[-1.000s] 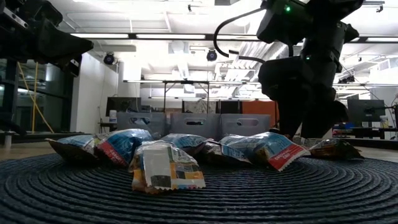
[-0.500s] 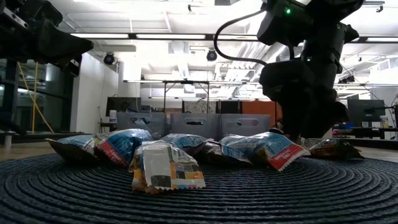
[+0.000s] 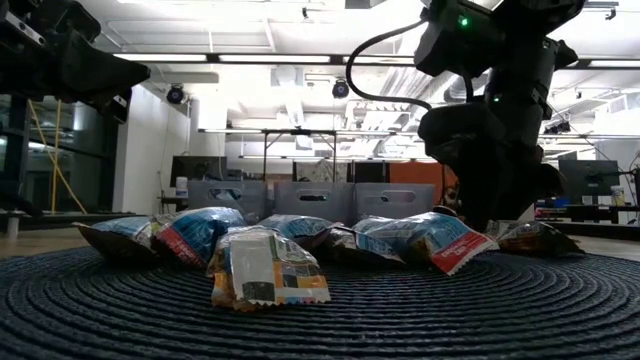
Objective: Pick and place Granola Bars by type
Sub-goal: Put the yellow granola bar into the middle black bin
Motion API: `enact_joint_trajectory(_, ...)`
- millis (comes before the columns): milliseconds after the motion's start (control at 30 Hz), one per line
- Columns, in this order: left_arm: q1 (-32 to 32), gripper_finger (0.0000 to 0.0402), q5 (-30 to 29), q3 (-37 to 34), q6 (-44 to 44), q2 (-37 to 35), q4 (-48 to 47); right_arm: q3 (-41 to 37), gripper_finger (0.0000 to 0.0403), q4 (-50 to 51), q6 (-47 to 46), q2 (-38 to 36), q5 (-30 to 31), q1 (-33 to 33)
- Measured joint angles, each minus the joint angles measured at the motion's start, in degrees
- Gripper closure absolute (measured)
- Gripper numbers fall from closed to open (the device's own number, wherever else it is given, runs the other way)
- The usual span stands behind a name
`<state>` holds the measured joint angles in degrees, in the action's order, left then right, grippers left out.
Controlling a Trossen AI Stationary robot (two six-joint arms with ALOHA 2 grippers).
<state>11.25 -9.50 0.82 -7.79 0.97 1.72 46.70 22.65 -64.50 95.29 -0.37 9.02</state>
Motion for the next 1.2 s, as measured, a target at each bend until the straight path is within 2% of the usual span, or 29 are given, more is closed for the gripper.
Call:
enact_joint_trajectory(367, 0.0, 0.0400, 0.0, 0.0, 0.0, 0.0, 0.0, -0.1, 0.0348, -1.8, -0.3, -1.2, -2.0, -0.1)
enact_joint_trajectory(733, 0.0, 0.0400, 0.0, 0.0, 0.0, 0.0, 0.0, -0.1, 0.0349, -4.2, -4.1, -8.9, -1.5, 0.0)
enact_joint_trajectory(900, 0.0, 0.0400, 0.0, 0.0, 0.0, 0.0, 0.0, -0.1, 0.0348, -11.5, -2.3, -13.2, -0.7, 0.0)
enact_joint_trajectory(1200, 0.0, 0.0400, 0.0, 0.0, 0.0, 0.0, 0.0, 0.0, 0.0348, -34.0, 9.5, -18.3, -0.2, -1.7)
